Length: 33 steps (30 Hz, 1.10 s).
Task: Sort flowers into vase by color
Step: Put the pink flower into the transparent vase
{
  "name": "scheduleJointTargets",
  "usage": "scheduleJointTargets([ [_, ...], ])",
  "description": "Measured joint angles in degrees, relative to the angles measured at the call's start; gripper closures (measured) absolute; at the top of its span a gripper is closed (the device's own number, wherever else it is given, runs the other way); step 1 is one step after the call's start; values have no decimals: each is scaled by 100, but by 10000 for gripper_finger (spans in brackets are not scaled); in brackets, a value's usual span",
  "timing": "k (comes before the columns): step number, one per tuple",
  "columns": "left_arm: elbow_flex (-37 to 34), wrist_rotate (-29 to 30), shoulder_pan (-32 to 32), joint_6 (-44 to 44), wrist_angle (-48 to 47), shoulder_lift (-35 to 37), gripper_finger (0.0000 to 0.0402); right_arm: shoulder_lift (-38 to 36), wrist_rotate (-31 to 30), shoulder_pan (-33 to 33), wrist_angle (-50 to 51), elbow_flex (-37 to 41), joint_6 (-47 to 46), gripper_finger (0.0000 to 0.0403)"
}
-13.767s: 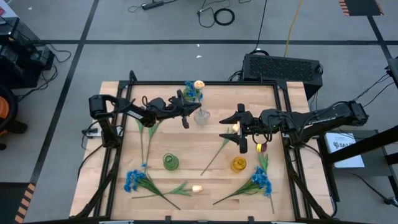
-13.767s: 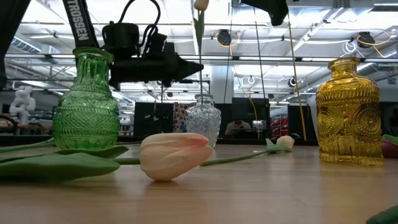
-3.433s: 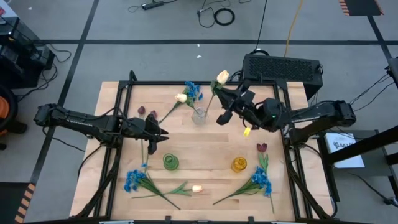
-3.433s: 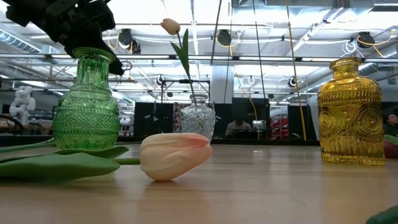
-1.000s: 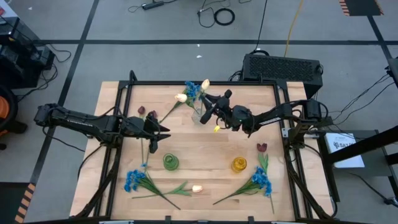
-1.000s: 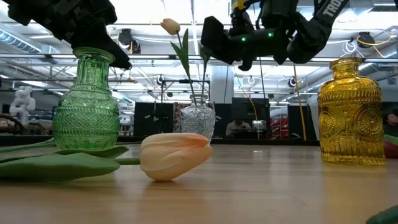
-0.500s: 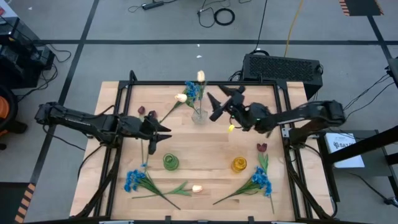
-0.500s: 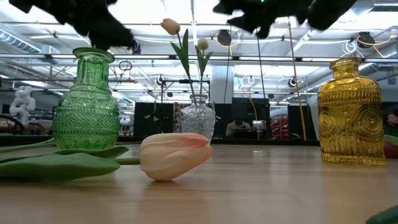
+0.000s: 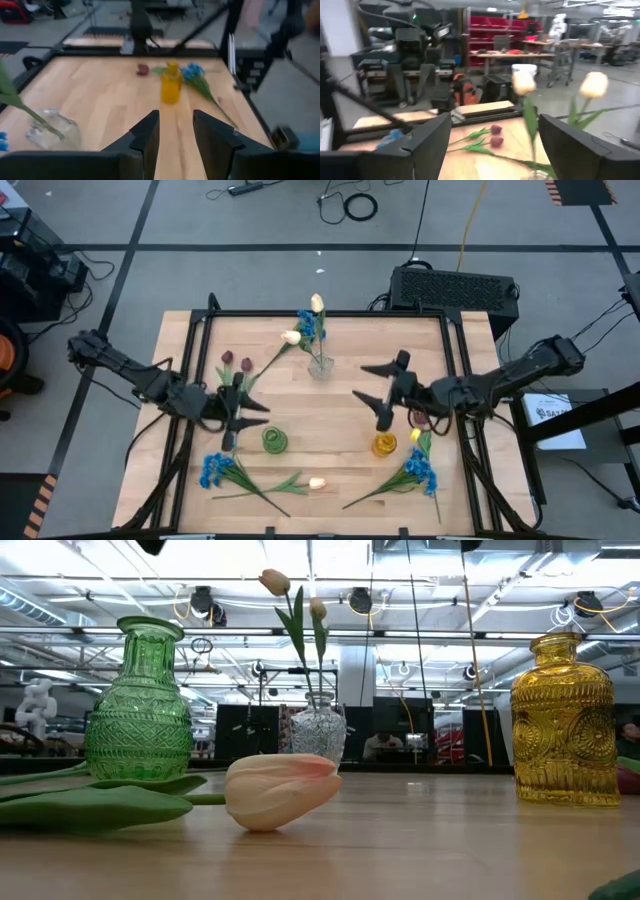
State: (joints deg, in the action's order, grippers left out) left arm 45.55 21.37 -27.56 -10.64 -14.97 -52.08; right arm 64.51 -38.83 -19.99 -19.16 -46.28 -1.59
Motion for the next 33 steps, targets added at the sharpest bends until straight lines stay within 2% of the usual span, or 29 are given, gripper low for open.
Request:
scheduleJointTargets([
  [7, 779, 356, -1038, -461, -789, -1251, 276, -2, -15, -179, -60, 0, 87, 122],
  [17, 1941, 350, -2214, -835, -797, -3113, 276, -2, -13, -424, -61, 0, 114, 122],
  [24, 2216, -299, -2401, -1940, -700, -3943, 276, -2, -13, -431, -78, 0, 248, 122],
  [33, 2216, -184, -2319, -3192, -828, -4731, 276, -2, -9, -457, -293, 0, 294, 122],
])
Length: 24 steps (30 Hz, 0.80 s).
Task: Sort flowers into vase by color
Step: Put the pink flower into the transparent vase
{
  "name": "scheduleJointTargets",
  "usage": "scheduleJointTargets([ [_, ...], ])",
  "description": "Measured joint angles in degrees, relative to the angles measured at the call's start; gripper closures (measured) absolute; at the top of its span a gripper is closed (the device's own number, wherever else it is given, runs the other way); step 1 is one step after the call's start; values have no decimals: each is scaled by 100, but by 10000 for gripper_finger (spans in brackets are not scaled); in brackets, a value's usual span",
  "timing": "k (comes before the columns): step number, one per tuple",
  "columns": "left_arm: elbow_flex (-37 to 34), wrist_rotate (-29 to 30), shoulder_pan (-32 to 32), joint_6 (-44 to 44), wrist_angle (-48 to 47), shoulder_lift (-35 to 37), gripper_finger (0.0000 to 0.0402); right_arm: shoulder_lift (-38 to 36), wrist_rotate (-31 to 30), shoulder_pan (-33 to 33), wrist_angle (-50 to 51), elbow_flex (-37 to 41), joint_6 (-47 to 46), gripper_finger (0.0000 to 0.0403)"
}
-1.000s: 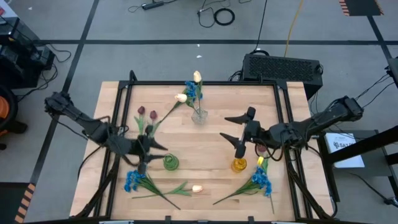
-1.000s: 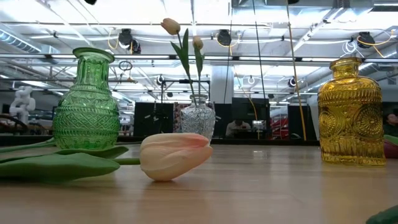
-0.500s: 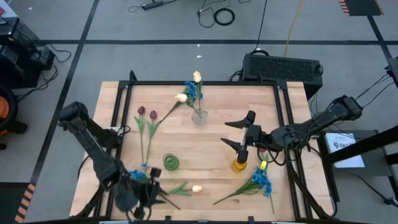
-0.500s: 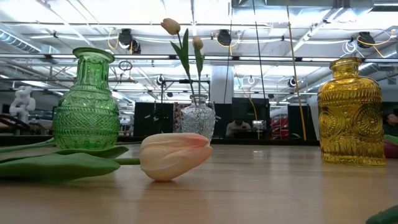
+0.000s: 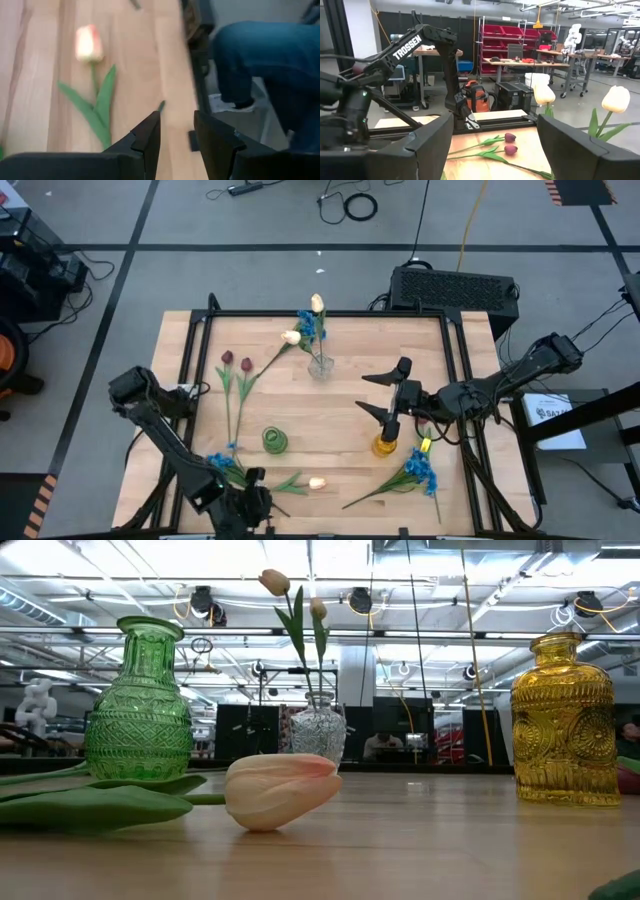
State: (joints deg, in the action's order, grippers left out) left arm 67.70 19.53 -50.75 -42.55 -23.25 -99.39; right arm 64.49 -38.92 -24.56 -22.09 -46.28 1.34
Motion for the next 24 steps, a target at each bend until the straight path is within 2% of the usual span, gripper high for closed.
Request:
scheduleJointTargets([
  [7, -4, 240, 47, -677, -447, -390, 269, 0, 0, 0, 31, 0, 12, 122],
  [17, -12, 324, 64, -1267, -916, -889, 193, 0, 0, 2, 14, 0, 267, 122],
  [24, -17, 259, 232, -1265, -915, -1065, 190, 0, 1, 2, 3, 0, 304, 122],
])
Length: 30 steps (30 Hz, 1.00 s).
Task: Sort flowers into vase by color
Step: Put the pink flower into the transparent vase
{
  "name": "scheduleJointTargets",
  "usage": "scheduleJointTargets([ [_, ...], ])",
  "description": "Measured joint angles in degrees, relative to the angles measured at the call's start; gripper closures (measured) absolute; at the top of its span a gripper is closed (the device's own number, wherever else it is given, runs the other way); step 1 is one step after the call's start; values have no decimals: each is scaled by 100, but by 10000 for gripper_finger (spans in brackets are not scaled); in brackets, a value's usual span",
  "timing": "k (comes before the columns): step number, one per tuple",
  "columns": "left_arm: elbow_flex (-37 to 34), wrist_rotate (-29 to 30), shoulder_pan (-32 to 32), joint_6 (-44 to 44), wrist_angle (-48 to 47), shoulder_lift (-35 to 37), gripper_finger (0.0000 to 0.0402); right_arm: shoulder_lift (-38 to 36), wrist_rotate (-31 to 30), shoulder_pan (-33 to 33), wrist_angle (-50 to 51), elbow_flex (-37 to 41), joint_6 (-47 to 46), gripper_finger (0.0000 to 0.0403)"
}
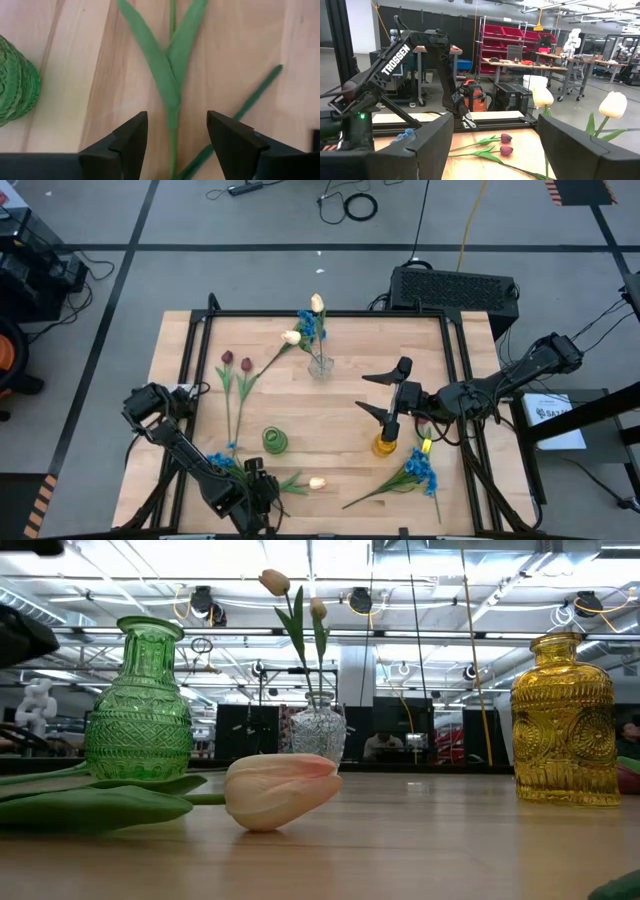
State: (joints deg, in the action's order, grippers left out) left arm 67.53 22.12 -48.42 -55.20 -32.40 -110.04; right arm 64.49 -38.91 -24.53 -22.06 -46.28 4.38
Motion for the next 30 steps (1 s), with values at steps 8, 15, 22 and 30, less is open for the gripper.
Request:
scheduleJointTargets([
  [8, -122, -322, 155, 32, 62, -17, 237, 0, 0, 0, -2, 0, 0, 122],
  [15, -122, -394, 168, 304, 100, -17, 302, 0, 1, 0, 4, 0, -2, 122],
  [22, -124, -407, 240, 543, 121, -17, 362, 0, -1, -5, 8, 0, -60, 122],
  [30, -90, -402, 262, 663, 157, -8, 379, 0, 4, -76, 4, 0, -66, 122],
])
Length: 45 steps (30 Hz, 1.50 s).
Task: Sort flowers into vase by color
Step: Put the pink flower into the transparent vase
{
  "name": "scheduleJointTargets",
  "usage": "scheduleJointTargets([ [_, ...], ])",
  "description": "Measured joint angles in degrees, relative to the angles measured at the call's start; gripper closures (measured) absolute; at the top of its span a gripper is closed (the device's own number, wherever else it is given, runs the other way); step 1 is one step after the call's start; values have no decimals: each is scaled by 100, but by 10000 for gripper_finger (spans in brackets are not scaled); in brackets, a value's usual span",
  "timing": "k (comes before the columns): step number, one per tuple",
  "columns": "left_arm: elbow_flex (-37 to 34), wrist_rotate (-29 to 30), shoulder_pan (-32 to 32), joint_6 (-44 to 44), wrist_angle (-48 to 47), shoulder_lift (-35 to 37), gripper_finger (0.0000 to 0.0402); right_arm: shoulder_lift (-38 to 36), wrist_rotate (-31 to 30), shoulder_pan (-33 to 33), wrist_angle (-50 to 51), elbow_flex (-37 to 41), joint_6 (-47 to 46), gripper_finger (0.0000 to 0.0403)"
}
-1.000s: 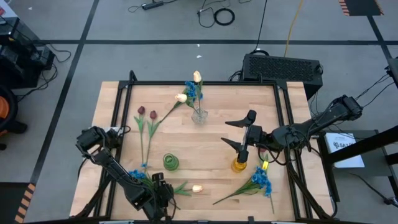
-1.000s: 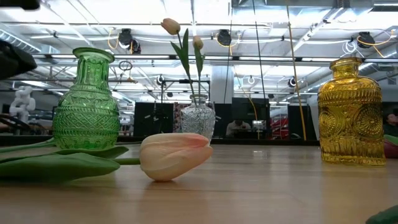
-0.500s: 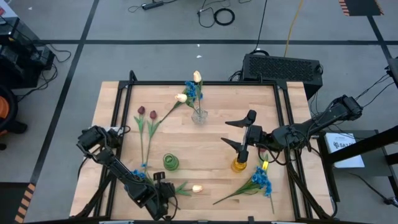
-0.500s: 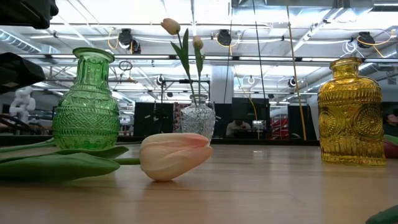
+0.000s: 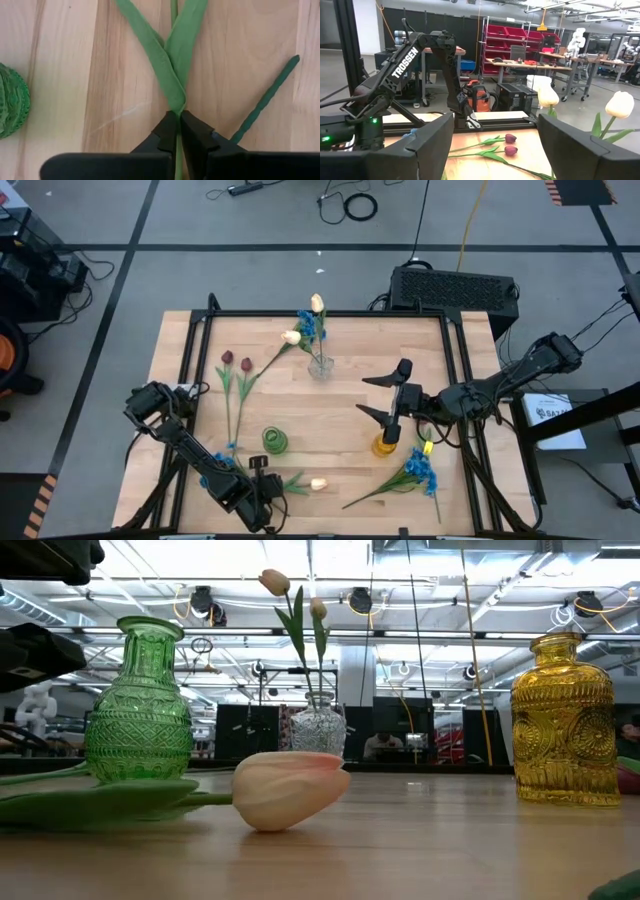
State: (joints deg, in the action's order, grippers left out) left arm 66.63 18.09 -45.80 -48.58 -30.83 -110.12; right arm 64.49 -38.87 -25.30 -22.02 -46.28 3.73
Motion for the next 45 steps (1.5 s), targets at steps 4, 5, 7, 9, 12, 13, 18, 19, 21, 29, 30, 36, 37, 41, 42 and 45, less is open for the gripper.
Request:
scheduleJointTargets([
  [4, 0, 189, 10, 2, 4, 74, 379, 0, -2, 0, -1, 0, 0, 122],
  [5, 0, 246, 12, 2, 7, 108, 379, 0, -2, 0, -2, 0, 0, 122],
  [7, 2, 378, 15, 38, 18, 167, 380, 0, -2, 0, 0, 0, 0, 122],
  [9, 2, 509, 15, 138, 19, 234, 380, 0, -2, 0, 0, 0, 0, 122],
  [12, 3, 755, 24, 270, 30, 343, 380, 0, -2, 0, 0, 0, -1, 122],
  [13, 4, 851, 24, 308, 33, 374, 380, 0, -2, 0, 0, 0, 0, 122],
  [18, 9, 1417, 58, 452, 35, 555, 380, 0, -2, 0, -2, 0, 2, 122],
  [19, 9, 1549, 72, 455, 36, 593, 380, 0, -3, 0, 0, 0, 2, 122],
  [21, 11, 1825, 95, 455, 35, 681, 380, 0, -4, 4, 0, 0, 4, 122],
  [29, 17, 2297, 235, 951, 552, 723, 380, 0, -4, 7, 1, 0, 17, 122],
  [30, 17, 2318, 263, 1038, 634, 722, 380, 0, -4, 7, 2, 0, 17, 122],
  [36, 298, 2579, 389, 1756, 958, 723, 380, 0, -7, 7, -10, 0, 17, 122],
  [37, 377, 2589, 410, 1870, 957, 723, 380, 2, -21, 7, -76, 1, 26, 122],
  [41, 731, 2739, 452, 2456, 952, 723, 380, -190, -62, -16, -753, 7, 175, 122],
  [42, 826, 2762, 466, 2592, 953, 723, 380, -288, -70, -54, -826, 4, 240, 122],
  [45, 1093, 2828, 474, 2976, 948, 723, 380, -534, -73, -199, -610, 2, 346, 122],
])
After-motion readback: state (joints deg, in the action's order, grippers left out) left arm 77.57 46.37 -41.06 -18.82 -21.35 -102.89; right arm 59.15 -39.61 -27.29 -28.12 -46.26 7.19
